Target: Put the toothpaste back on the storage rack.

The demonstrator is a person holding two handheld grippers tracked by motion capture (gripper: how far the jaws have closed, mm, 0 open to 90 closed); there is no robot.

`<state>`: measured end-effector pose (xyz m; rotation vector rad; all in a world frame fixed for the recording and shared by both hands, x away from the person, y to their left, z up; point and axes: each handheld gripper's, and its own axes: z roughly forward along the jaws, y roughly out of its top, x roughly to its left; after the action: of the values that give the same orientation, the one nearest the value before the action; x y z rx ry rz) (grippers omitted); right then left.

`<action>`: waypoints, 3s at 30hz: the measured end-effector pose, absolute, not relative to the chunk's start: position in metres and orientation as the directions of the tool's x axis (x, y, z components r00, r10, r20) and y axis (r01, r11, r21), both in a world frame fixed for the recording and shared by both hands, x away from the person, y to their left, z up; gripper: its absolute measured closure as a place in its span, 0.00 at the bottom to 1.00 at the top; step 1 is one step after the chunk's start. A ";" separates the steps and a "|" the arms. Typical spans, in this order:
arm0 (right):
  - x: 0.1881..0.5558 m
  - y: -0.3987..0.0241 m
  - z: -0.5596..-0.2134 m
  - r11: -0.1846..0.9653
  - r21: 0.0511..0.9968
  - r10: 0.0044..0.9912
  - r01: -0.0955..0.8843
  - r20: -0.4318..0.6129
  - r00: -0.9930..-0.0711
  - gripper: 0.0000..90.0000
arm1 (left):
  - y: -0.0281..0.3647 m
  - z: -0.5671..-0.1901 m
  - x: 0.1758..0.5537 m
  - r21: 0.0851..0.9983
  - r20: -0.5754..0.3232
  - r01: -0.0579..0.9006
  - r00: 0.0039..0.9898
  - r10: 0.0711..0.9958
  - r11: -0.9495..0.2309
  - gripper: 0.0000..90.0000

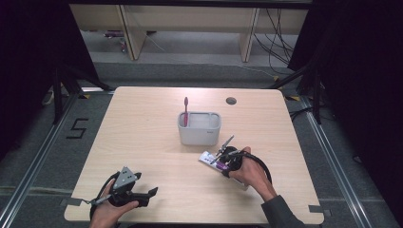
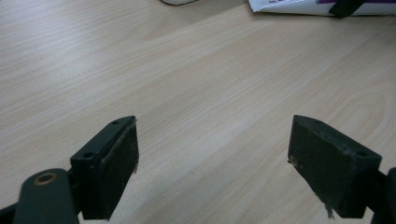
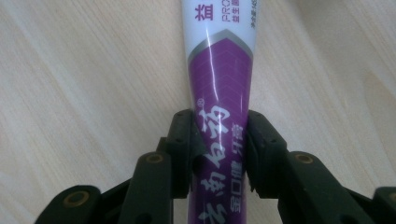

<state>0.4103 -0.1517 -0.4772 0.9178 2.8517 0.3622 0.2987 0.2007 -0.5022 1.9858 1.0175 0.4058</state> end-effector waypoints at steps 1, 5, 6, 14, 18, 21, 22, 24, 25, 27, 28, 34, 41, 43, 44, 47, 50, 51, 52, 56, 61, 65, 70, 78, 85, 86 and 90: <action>0.412 -0.151 -0.477 0.797 0.253 0.574 0.548 -0.038 -0.818 0.74 | 0.201 -0.502 0.299 0.803 -0.086 0.508 0.618 0.782 -0.313 0.18; 0.414 -0.148 -0.476 0.800 0.222 0.577 0.558 -0.027 -0.816 0.74 | 0.201 -0.502 0.299 0.802 -0.083 0.506 0.622 0.779 -0.318 0.18; 0.416 -0.149 -0.476 0.809 0.216 0.565 0.547 -0.029 -0.824 0.74 | 0.201 -0.503 0.299 0.802 -0.082 0.505 0.623 0.778 -0.319 0.18; 0.420 -0.146 -0.475 0.814 0.173 0.564 0.554 -0.014 -0.825 0.74 | 0.201 -0.502 0.299 0.803 -0.084 0.505 0.623 0.778 -0.317 0.18; 0.421 -0.144 -0.475 0.834 0.145 0.543 0.532 -0.048 -0.838 0.76 | 0.201 -0.502 0.299 0.802 -0.083 0.504 0.625 0.776 -0.320 0.18; 0.419 -0.145 -0.474 0.832 0.156 0.544 0.532 -0.045 -0.838 0.78 | 0.201 -0.502 0.299 0.802 -0.083 0.505 0.622 0.778 -0.318 0.18; 0.419 -0.144 -0.473 0.841 0.151 0.531 0.520 -0.048 -0.846 0.78 | 0.201 -0.502 0.299 0.802 -0.085 0.505 0.625 0.776 -0.319 0.18; 0.418 -0.143 -0.472 0.842 0.141 0.532 0.521 -0.050 -0.845 0.79 | 0.201 -0.501 0.299 0.805 -0.088 0.504 0.623 0.777 -0.312 0.18; 0.417 -0.143 -0.472 0.845 0.153 0.524 0.512 -0.052 -0.850 0.79 | 0.201 -0.501 0.299 0.805 -0.089 0.506 0.619 0.780 -0.310 0.18; 0.415 -0.143 -0.470 0.838 0.184 0.527 0.514 -0.026 -0.849 0.79 | 0.202 -0.501 0.299 0.803 -0.087 0.506 0.620 0.780 -0.313 0.18; 0.415 -0.143 -0.468 0.844 0.189 0.515 0.502 -0.024 -0.857 0.79 | 0.201 -0.502 0.299 0.805 -0.092 0.507 0.618 0.781 -0.307 0.18; 0.410 -0.153 -0.451 0.819 0.308 0.511 0.483 -0.011 -0.859 0.80 | 0.203 -0.501 0.299 0.799 -0.074 0.502 0.628 0.775 -0.330 0.18; 0.402 -0.165 -0.425 0.751 0.469 0.522 0.465 0.010 -0.853 0.80 | 0.201 -0.503 0.300 0.810 -0.097 0.505 0.616 0.782 -0.297 0.18; 0.400 -0.168 -0.419 0.732 0.498 0.527 0.465 0.018 -0.850 0.80 | 0.201 -0.503 0.300 0.805 -0.092 0.508 0.619 0.780 -0.308 0.18; 0.400 -0.169 -0.416 0.727 0.511 0.528 0.458 0.009 -0.849 0.80 | 0.202 -0.503 0.300 0.801 -0.086 0.508 0.622 0.778 -0.317 0.18; 0.399 -0.172 -0.407 0.699 0.557 0.535 0.448 0.008 -0.845 0.80 | 0.201 -0.503 0.299 0.795 -0.089 0.516 0.618 0.781 -0.318 0.18; 0.398 -0.173 -0.398 0.665 0.602 0.543 0.442 0.016 -0.839 0.80 | 0.202 -0.503 0.300 0.795 -0.077 0.508 0.627 0.775 -0.332 0.18; 0.399 -0.174 -0.395 0.650 0.619 0.552 0.441 0.014 -0.834 0.80 | 0.202 -0.503 0.300 0.795 -0.078 0.509 0.625 0.777 -0.329 0.18; 0.399 -0.175 -0.393 0.633 0.641 0.556 0.434 0.013 -0.831 0.80 | 0.200 -0.504 0.300 0.801 -0.091 0.512 0.617 0.782 -0.311 0.18; 0.402 -0.175 -0.382 0.578 0.702 0.556 0.415 0.032 -0.830 0.80 | 0.200 -0.504 0.300 0.801 -0.094 0.513 0.618 0.781 -0.309 0.18; 0.408 -0.174 -0.369 0.533 0.746 0.566 0.400 0.037 -0.824 0.80 | 0.201 -0.503 0.300 0.795 -0.086 0.513 0.623 0.778 -0.323 0.18; 0.417 -0.173 -0.361 0.479 0.777 0.585 0.408 0.063 -0.808 0.80 | 0.200 -0.504 0.299 0.801 -0.097 0.514 0.616 0.782 -0.305 0.18; 0.432 -0.170 -0.357 0.430 0.813 0.585 0.393 0.082 -0.807 0.80 | 0.200 -0.504 0.299 0.795 -0.097 0.520 0.618 0.780 -0.314 0.18; 0.455 -0.157 -0.348 0.355 0.861 0.617 0.364 0.077 -0.783 0.80 | 0.199 -0.505 0.300 0.801 -0.101 0.513 0.623 0.776 -0.308 0.18; 0.475 -0.145 -0.350 0.304 0.878 0.636 0.370 0.102 -0.765 0.80 | 0.200 -0.503 0.299 0.795 -0.095 0.517 0.622 0.777 -0.317 0.18; 0.476 -0.142 -0.350 0.292 0.872 0.647 0.393 0.122 -0.753 0.80 | 0.200 -0.503 0.300 0.800 -0.094 0.511 0.624 0.775 -0.315 0.18; 0.486 -0.138 -0.355 0.249 0.891 0.650 0.380 0.137 -0.747 0.80 | 0.199 -0.504 0.299 0.801 -0.102 0.513 0.624 0.775 -0.308 0.18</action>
<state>0.4858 -0.1376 -0.3550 0.9593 2.2631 1.4982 0.2993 0.1993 -0.5037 1.9847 1.0135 0.3840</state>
